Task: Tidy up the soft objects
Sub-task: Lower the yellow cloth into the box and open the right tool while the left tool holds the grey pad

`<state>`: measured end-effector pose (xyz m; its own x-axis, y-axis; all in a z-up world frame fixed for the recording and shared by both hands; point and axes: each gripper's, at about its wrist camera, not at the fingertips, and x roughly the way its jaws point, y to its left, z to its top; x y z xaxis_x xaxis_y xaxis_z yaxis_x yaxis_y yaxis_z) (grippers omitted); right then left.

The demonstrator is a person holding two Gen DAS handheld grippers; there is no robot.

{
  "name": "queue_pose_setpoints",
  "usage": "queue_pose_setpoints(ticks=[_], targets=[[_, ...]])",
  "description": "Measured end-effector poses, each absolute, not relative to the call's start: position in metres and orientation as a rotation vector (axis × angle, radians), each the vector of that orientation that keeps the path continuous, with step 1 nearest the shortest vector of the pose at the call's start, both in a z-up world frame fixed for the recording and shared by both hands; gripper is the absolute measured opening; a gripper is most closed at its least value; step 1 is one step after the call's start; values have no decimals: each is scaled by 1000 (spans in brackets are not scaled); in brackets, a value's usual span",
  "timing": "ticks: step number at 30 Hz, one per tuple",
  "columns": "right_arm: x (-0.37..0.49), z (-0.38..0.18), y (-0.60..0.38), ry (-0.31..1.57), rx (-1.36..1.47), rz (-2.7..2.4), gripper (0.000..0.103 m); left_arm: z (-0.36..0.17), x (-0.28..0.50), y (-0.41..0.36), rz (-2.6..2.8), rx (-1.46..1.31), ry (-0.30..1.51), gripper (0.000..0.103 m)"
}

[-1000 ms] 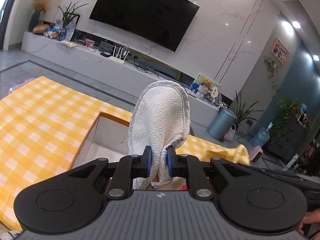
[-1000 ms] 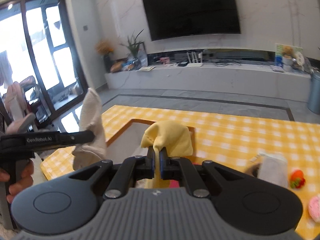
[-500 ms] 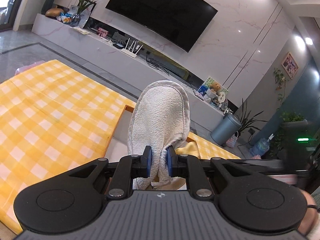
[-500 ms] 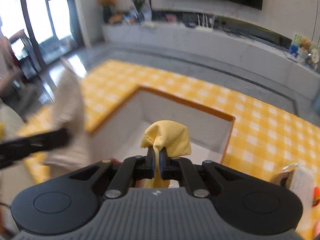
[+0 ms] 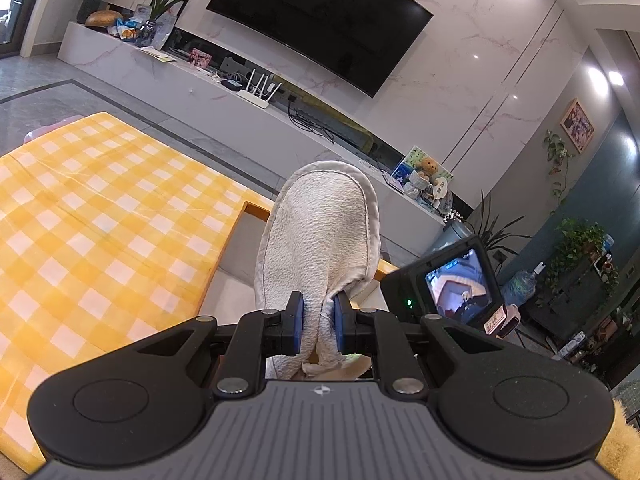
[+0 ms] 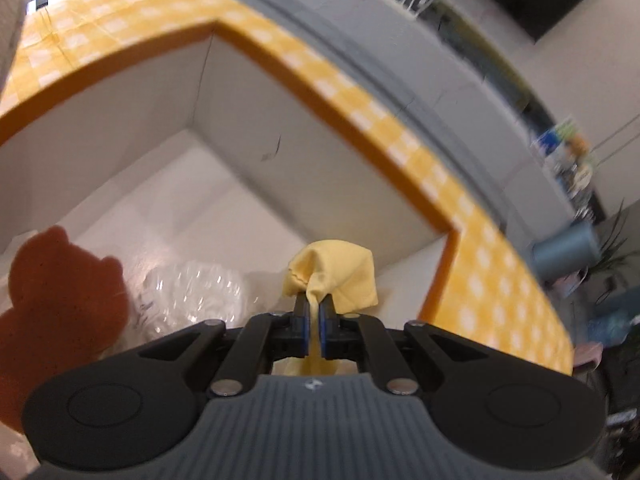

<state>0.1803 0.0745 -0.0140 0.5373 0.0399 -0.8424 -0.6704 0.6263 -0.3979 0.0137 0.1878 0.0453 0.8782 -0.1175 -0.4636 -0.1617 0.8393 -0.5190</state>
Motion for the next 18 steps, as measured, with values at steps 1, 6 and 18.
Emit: queue_pose_setpoints(ticks=[1,6,18], targets=[[178,-16,76,921,-807,478,3,45,14,188,27,-581,503,17],[160,0,66,849,-733,483,32,45,12,190,33,-585,485,17],[124,46,45,582,-675,524,76,63,26,176,88,-494,504,18]])
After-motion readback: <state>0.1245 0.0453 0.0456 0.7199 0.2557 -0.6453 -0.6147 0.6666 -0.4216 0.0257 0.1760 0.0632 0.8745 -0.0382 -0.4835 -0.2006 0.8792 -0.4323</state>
